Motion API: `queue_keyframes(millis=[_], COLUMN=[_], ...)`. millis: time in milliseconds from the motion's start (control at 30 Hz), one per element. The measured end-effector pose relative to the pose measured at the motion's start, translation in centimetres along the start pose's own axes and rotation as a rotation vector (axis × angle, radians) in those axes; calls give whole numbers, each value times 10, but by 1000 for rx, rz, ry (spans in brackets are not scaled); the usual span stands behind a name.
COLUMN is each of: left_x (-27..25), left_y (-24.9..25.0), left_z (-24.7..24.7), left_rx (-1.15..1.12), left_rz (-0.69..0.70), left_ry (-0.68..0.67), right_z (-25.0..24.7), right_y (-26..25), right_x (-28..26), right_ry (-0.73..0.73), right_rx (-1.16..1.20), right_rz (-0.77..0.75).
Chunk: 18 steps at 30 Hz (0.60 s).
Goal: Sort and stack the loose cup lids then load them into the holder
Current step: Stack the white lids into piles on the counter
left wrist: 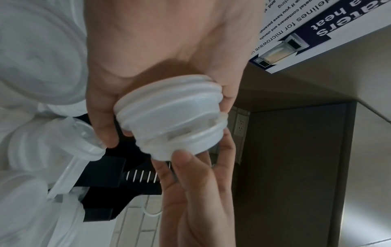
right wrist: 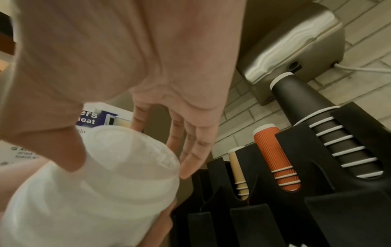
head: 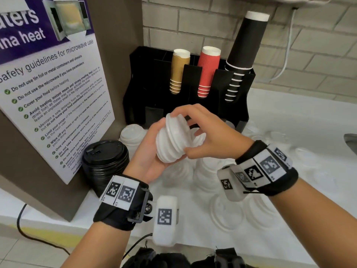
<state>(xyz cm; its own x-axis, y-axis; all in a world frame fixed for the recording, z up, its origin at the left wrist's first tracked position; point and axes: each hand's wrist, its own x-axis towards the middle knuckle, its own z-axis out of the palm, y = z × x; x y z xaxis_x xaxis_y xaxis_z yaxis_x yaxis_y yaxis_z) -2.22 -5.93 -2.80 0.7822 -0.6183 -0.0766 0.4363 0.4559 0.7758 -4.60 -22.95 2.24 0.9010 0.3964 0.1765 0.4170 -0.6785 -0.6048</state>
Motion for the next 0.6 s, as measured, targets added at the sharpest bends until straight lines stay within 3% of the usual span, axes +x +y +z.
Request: queue_keyframes(millis=[100,433,600], left_x=[0,5,9], left_y=[1,-4,-6], left_z=[3,0,-3], left_rx=[-109,-59,-102], left_rz=[0,-30,70], left_ry=[25,56,144], right_z=[6,11,1], right_y=[-3,-6,1], right_x=[1,1,-11], right_ry=[-2,1,16], right_rx=[-1,-6,21], right_rz=[6,9,-14])
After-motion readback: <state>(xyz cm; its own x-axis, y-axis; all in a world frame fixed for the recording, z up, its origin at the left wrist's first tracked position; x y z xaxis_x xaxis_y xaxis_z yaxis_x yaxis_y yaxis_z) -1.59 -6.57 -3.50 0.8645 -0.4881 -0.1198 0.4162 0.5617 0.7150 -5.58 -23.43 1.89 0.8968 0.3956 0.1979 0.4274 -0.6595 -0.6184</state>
